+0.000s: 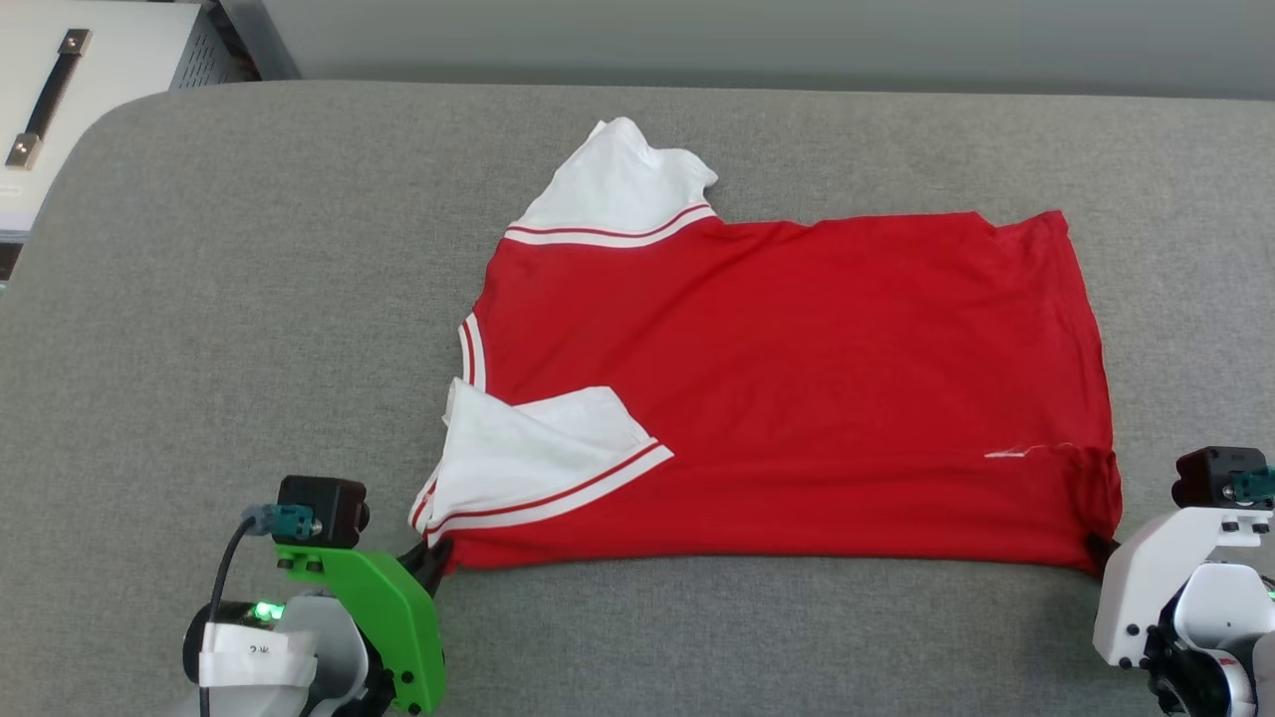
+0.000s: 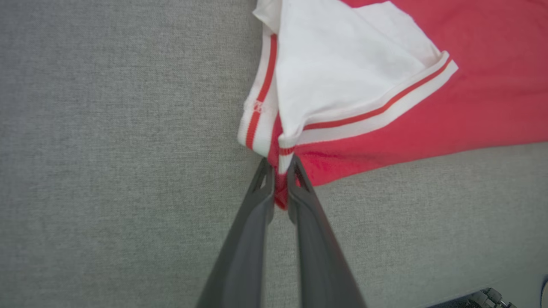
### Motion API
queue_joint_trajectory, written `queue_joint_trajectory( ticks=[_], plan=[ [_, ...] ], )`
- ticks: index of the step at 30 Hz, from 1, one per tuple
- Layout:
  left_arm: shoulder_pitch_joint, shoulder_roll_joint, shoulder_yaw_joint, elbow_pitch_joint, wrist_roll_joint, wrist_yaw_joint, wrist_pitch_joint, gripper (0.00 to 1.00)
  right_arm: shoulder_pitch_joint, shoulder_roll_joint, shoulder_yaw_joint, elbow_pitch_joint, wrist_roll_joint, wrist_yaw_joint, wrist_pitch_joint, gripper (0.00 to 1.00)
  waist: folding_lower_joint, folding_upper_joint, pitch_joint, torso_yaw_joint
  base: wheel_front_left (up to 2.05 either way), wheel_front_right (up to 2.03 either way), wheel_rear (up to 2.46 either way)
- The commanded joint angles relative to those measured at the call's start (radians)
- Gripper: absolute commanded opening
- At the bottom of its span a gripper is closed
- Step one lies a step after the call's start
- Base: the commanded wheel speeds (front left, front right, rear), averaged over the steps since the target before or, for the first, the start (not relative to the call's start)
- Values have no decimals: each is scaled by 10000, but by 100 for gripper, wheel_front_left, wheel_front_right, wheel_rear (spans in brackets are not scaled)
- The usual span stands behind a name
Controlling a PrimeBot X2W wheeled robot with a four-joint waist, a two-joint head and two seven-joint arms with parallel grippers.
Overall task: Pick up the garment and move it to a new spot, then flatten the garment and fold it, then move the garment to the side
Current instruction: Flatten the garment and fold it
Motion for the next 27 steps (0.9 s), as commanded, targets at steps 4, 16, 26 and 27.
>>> queue_joint_trajectory(
  ticks=[4, 16, 26, 27],
  plan=[
    [284, 40, -51, 153, -158, -77, 51, 0, 347, -288, -100, 71, 25, -9, -5, 0, 0, 0, -712, -71, 0, 0, 0],
    [1545, 211, -515, 112, -411, 32, 165, 0, 2252, -349, -684, -1463, 538, -9, 1073, 0, 0, 0, -1668, 98, 0, 0, 0],
    [1599, -246, -792, 1094, -441, -251, 70, 0, 2677, 138, -808, -1622, 721, -9, 1276, 0, 0, 0, -1348, 101, 0, 0, 0],
    [1552, -312, -819, 1251, -435, -303, 65, 0, 2613, 125, -795, -1549, 728, -9, 1201, 0, 0, 0, -1288, 95, 0, 0, 0]
  ],
)
